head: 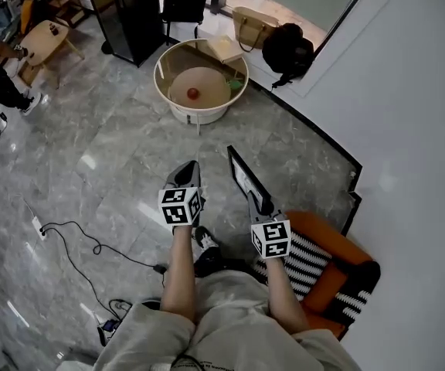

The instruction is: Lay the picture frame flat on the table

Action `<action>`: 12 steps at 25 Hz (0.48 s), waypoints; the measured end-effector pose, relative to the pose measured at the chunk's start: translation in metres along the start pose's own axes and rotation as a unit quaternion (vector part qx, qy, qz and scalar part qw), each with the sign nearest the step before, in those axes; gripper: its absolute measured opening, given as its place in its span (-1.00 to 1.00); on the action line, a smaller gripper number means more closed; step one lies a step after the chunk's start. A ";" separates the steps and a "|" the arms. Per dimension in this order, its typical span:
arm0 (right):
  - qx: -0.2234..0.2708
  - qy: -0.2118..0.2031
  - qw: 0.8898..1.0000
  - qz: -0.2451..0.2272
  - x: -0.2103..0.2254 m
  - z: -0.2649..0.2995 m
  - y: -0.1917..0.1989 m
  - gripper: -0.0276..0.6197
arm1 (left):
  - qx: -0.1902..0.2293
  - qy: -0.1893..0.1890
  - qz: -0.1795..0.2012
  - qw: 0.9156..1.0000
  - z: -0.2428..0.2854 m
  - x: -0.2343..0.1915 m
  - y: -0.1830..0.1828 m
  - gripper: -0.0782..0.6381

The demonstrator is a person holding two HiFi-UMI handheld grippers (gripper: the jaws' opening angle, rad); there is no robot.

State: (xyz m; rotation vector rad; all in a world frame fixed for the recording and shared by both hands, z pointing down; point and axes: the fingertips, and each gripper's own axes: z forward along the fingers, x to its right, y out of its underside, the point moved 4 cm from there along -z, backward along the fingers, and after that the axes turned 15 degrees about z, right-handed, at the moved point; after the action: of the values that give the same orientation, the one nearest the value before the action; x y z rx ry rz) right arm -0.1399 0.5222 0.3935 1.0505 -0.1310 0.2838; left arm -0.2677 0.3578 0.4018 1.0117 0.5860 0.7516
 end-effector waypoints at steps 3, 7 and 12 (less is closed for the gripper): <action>0.013 0.010 1.000 0.024 0.018 0.010 -0.011 -0.79 | -0.005 0.014 0.027 1.000 0.017 0.003 -0.012 -0.72; 0.018 -0.006 1.000 0.024 0.025 0.026 -0.018 -0.79 | -0.002 0.008 0.044 0.999 0.019 -0.006 -0.021 -0.72; 0.014 -0.042 0.999 0.028 0.048 0.067 -0.039 -0.79 | -0.008 -0.037 0.040 0.998 0.020 -0.029 -0.025 -0.72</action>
State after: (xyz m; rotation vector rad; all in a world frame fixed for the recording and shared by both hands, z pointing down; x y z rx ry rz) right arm -0.0808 0.4536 0.4058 1.0881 -0.2324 0.2939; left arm -0.2634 0.3162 0.3900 1.0489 0.4765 0.7841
